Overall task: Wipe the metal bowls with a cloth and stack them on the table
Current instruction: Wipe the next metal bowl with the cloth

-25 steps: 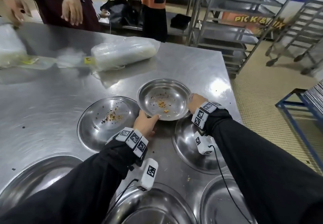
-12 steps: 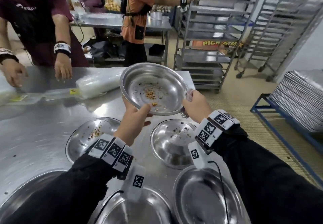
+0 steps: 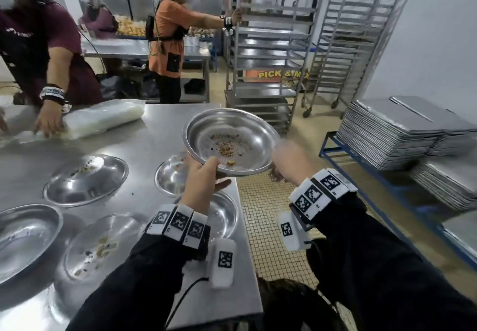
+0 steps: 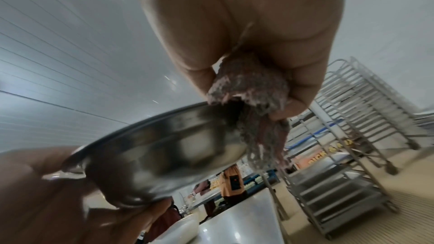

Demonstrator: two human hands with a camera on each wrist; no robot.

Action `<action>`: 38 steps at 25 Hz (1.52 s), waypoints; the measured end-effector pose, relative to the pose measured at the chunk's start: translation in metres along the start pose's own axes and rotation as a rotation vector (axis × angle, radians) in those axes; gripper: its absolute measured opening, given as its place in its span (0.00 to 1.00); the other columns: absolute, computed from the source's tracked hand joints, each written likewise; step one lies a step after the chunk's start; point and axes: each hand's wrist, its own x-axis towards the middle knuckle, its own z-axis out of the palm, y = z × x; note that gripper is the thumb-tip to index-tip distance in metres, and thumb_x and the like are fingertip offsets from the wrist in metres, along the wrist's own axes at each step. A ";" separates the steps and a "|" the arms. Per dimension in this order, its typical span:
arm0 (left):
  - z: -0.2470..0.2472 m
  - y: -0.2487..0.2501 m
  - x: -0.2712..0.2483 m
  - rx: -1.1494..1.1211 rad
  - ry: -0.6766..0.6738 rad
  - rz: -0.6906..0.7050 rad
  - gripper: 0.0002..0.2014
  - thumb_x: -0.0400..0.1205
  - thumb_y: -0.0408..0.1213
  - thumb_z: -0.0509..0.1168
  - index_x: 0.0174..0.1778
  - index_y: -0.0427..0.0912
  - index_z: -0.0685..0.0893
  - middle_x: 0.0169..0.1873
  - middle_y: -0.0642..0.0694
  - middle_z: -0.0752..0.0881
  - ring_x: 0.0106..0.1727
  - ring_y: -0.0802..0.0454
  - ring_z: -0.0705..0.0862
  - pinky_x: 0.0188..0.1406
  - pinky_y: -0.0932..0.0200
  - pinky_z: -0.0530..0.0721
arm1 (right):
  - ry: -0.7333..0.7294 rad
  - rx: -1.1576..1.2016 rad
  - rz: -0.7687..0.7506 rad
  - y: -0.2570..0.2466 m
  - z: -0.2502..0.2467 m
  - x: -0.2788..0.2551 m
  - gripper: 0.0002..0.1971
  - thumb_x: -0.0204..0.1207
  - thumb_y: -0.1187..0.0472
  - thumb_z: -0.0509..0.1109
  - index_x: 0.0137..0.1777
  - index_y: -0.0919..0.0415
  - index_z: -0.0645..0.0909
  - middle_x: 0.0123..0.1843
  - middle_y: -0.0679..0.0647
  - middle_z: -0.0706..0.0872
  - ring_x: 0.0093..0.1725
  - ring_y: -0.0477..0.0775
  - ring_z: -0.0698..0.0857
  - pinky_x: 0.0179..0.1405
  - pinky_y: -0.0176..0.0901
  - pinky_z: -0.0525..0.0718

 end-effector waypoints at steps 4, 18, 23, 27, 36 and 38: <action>0.049 -0.052 -0.037 -0.050 -0.070 -0.045 0.26 0.83 0.35 0.64 0.76 0.54 0.65 0.57 0.37 0.85 0.53 0.40 0.88 0.46 0.51 0.89 | 0.017 -0.044 0.070 0.070 -0.046 -0.049 0.13 0.80 0.54 0.64 0.52 0.65 0.78 0.44 0.61 0.84 0.40 0.56 0.83 0.33 0.42 0.79; 0.110 -0.126 -0.019 0.338 -0.415 -0.127 0.37 0.76 0.71 0.58 0.79 0.56 0.66 0.73 0.42 0.77 0.69 0.45 0.80 0.66 0.45 0.82 | 0.099 -0.152 0.014 0.179 -0.071 -0.043 0.16 0.82 0.56 0.64 0.67 0.55 0.82 0.51 0.53 0.79 0.46 0.49 0.78 0.42 0.32 0.73; 0.129 -0.110 -0.015 0.350 -0.522 -0.125 0.21 0.87 0.52 0.55 0.76 0.55 0.71 0.64 0.44 0.84 0.63 0.45 0.85 0.69 0.44 0.80 | 0.004 -0.146 -0.204 0.176 -0.049 -0.039 0.12 0.78 0.62 0.70 0.59 0.63 0.86 0.62 0.56 0.79 0.60 0.54 0.79 0.62 0.35 0.72; 0.125 -0.108 -0.006 0.385 -0.558 -0.097 0.29 0.83 0.59 0.56 0.80 0.53 0.69 0.71 0.46 0.79 0.73 0.45 0.77 0.74 0.41 0.75 | -0.384 -0.467 -0.385 0.182 -0.031 -0.058 0.13 0.76 0.67 0.66 0.58 0.65 0.86 0.67 0.60 0.79 0.64 0.61 0.78 0.70 0.52 0.73; 0.124 -0.099 0.005 0.465 -0.566 -0.065 0.16 0.89 0.45 0.53 0.72 0.51 0.73 0.58 0.47 0.86 0.57 0.53 0.88 0.55 0.62 0.85 | -0.015 -0.272 -0.432 0.174 -0.087 -0.018 0.14 0.76 0.65 0.70 0.60 0.58 0.86 0.53 0.52 0.80 0.51 0.47 0.78 0.49 0.25 0.74; 0.127 -0.096 0.007 0.438 -0.558 -0.045 0.15 0.89 0.44 0.53 0.70 0.49 0.75 0.53 0.50 0.87 0.50 0.59 0.89 0.43 0.69 0.83 | -0.047 -0.377 -0.436 0.182 -0.087 -0.007 0.12 0.76 0.67 0.70 0.58 0.63 0.87 0.58 0.60 0.82 0.57 0.56 0.80 0.57 0.28 0.69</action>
